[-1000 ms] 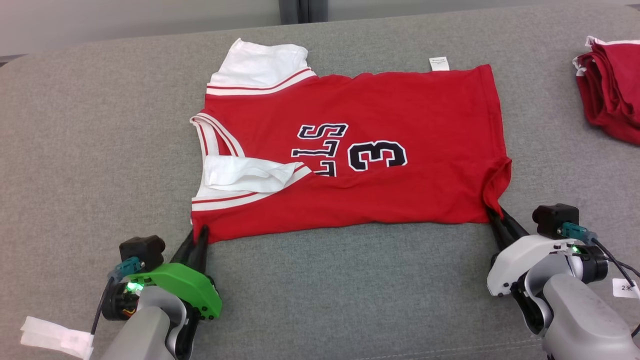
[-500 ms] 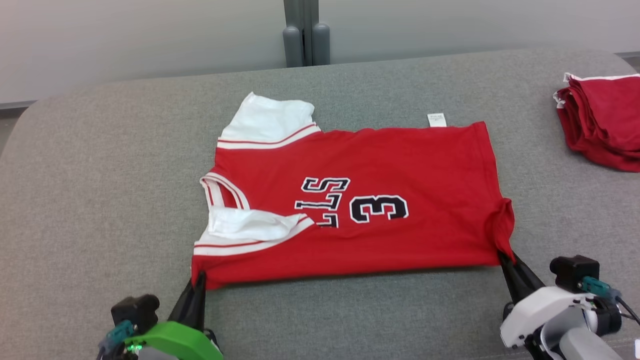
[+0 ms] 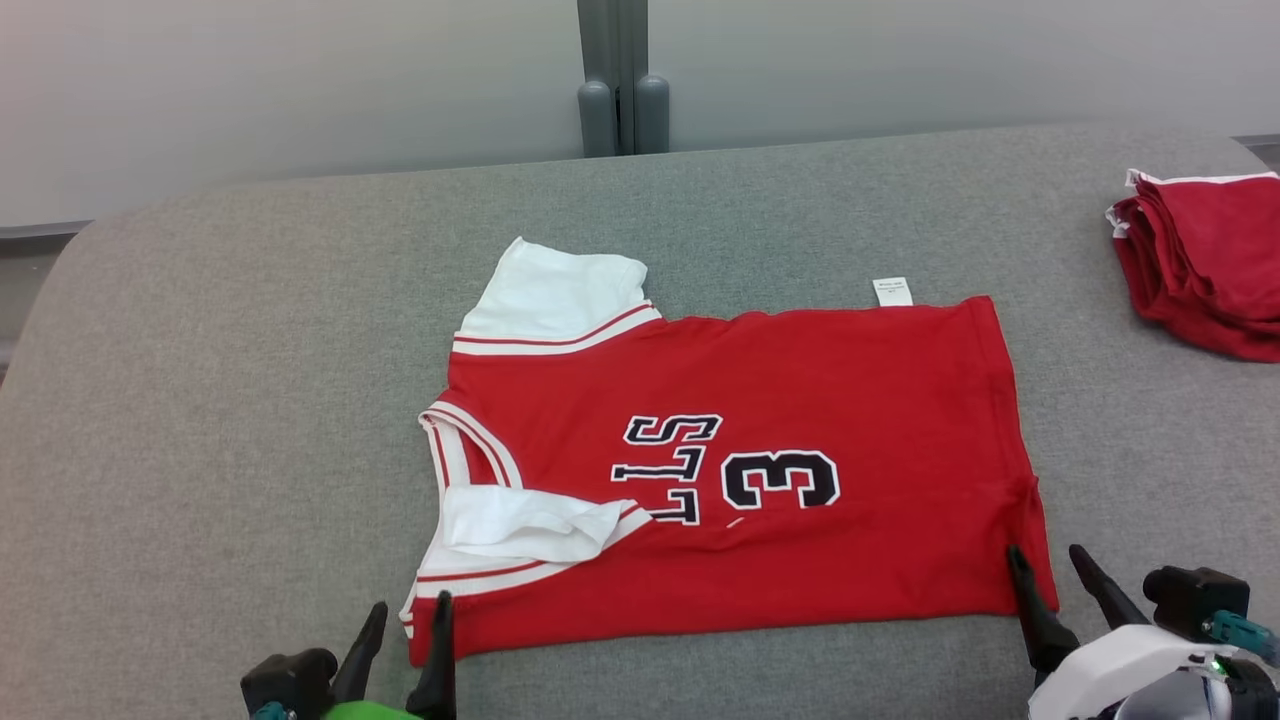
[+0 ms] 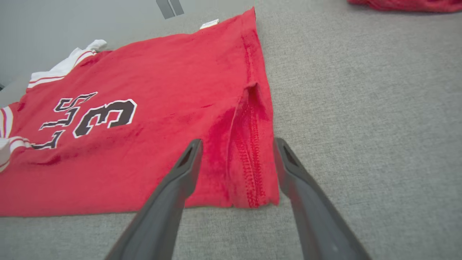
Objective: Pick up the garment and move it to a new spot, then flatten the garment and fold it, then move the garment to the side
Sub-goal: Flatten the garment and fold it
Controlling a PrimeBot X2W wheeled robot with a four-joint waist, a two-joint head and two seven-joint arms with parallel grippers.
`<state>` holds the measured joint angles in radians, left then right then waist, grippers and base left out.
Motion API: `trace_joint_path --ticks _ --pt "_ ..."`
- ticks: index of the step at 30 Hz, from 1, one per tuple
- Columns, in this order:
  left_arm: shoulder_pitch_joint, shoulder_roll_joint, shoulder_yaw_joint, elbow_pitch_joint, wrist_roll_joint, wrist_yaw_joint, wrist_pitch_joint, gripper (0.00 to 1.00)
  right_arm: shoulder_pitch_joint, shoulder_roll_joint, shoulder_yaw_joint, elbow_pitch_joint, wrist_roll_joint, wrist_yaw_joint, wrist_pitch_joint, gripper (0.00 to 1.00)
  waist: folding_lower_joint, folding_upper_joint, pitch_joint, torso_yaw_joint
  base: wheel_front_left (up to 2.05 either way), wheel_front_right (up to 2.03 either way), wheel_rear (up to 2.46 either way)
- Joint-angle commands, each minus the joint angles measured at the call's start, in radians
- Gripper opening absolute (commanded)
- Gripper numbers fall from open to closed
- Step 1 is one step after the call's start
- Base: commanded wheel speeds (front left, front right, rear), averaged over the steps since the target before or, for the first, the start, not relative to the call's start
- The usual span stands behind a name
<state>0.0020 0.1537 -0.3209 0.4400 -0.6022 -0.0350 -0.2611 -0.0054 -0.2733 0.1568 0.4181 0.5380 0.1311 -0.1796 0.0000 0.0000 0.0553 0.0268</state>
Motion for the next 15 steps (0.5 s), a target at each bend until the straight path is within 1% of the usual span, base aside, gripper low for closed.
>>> trace_joint_path --ticks 1,3,7,15 --pt "-0.027 -0.005 0.013 -0.009 -0.004 -0.004 -0.003 1.0 -0.008 0.008 -0.014 -0.019 -0.013 -0.001 -0.016 1.0 0.0 0.0 0.0 -0.002 0.0 0.0 0.0" --pt "-0.045 -0.004 0.039 -0.029 -0.005 -0.005 -0.004 1.0 -0.019 0.015 -0.036 -0.048 -0.037 -0.001 -0.037 1.0 0.0 0.0 -0.001 -0.005 0.0 0.0 0.0" --pt "-0.068 0.004 0.098 -0.094 0.042 0.009 -0.003 1.0 -0.034 0.038 -0.063 -0.12 -0.095 0.0 -0.067 1.0 0.0 0.0 -0.007 -0.015 0.0 0.0 0.0" --pt "-0.086 0.025 0.188 -0.216 0.203 0.019 -0.003 1.0 -0.018 0.075 -0.098 -0.264 -0.216 0.0 -0.085 1.0 0.0 0.0 -0.025 -0.019 0.0 0.0 0.0"
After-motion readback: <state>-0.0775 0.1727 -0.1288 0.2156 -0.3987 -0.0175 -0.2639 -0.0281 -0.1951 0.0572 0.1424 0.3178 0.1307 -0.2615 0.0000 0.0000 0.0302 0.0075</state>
